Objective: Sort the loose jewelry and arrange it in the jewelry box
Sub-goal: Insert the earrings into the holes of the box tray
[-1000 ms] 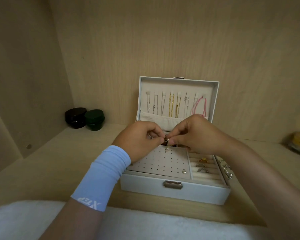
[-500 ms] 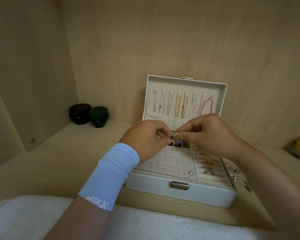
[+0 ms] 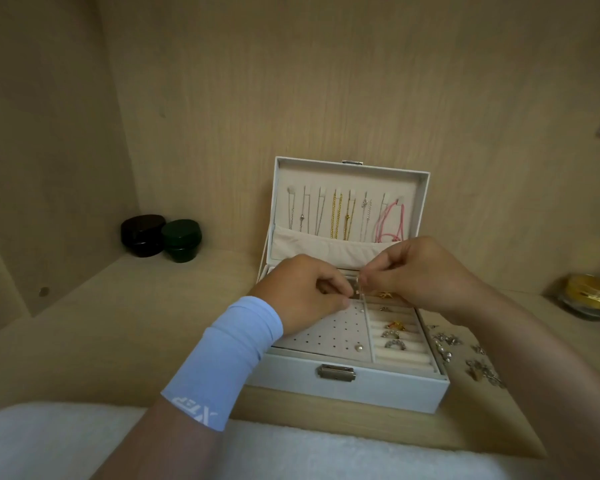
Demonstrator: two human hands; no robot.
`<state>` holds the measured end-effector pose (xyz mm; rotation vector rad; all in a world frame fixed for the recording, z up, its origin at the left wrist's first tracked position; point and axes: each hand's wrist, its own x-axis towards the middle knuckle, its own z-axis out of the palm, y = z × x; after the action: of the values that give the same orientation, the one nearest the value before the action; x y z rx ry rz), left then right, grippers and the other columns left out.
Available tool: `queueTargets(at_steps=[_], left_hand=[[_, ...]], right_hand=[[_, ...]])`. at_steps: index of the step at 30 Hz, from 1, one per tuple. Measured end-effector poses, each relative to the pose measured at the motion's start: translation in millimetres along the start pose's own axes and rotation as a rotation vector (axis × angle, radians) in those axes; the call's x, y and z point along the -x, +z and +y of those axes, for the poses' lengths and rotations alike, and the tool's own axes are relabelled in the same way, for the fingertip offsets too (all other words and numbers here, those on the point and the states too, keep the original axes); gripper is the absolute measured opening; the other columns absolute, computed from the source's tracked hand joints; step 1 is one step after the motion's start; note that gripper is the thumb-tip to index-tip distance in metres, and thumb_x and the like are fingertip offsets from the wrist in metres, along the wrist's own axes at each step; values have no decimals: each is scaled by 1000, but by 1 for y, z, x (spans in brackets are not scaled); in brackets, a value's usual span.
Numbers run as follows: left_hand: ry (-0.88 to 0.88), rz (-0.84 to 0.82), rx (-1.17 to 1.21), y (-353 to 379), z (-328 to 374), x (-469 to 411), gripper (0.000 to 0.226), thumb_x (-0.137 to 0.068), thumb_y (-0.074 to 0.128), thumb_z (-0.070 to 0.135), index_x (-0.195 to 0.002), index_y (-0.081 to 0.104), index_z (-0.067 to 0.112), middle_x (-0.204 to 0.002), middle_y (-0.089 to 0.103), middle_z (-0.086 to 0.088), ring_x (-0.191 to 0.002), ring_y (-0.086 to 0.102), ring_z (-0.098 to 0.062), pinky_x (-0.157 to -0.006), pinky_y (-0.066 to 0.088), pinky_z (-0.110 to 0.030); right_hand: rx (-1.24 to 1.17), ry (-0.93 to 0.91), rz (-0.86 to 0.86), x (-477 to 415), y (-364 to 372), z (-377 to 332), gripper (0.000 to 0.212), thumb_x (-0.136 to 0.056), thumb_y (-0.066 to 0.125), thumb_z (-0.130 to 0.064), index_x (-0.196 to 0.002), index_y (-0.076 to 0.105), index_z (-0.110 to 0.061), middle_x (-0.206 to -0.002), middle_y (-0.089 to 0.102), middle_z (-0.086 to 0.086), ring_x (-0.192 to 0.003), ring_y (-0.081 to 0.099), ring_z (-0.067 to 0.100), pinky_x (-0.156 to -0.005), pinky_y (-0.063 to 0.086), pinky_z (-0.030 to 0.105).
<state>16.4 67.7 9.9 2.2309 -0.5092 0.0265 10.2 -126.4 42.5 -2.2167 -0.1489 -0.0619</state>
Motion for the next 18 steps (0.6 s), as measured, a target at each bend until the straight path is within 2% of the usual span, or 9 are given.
queueTargets(at_steps=[1, 3, 6, 11, 15, 18], left_hand=[[-9, 6, -92, -1, 0, 0, 11, -85, 74, 27, -94, 77, 33, -90, 72, 17, -82, 62, 4, -82, 48, -16], [-32, 36, -210, -3, -1, -1, 13, -87, 71, 26, -96, 75, 34, -91, 70, 18, -81, 60, 2, -77, 46, -13], [-33, 28, -248, -5, -4, -2, 15, -88, 70, 25, -99, 75, 33, -92, 68, 17, -76, 56, 3, -70, 41, -9], [-16, 4, -317, -6, -4, -3, 16, -88, 71, 30, -103, 75, 33, -95, 66, 17, -80, 55, -2, -73, 40, -14], [-9, -9, -328, -7, -5, -2, 18, -88, 71, 30, -106, 75, 32, -98, 65, 16, -84, 54, -2, -78, 40, -15], [1, -12, -325, -7, -5, -1, 19, -88, 71, 30, -106, 75, 31, -106, 68, 14, -86, 54, -1, -78, 39, -15]], right_hand=[[89, -32, -12, 0, 2, 3, 5, -79, 83, -17, -75, 80, -20, -70, 75, -7, -61, 64, 1, -62, 53, 20], [231, -107, -35, -2, 9, 8, 9, -79, 83, -19, -73, 80, -25, -71, 74, -14, -66, 65, -2, -67, 52, 17], [345, -203, -13, -5, 15, 10, 11, -79, 82, -19, -73, 79, -28, -71, 73, -17, -71, 65, -5, -65, 51, 12], [488, -303, 15, -6, 20, 15, 10, -82, 79, -24, -75, 78, -32, -72, 71, -19, -69, 61, -6, -62, 47, 12], [584, -330, 43, -5, 24, 14, 6, -83, 77, -29, -77, 77, -32, -74, 71, -19, -72, 61, 0, -70, 55, 32], [647, -356, 44, -2, 24, 10, 5, -84, 75, -30, -81, 78, -31, -77, 71, -17, -75, 62, 4, -72, 55, 34]])
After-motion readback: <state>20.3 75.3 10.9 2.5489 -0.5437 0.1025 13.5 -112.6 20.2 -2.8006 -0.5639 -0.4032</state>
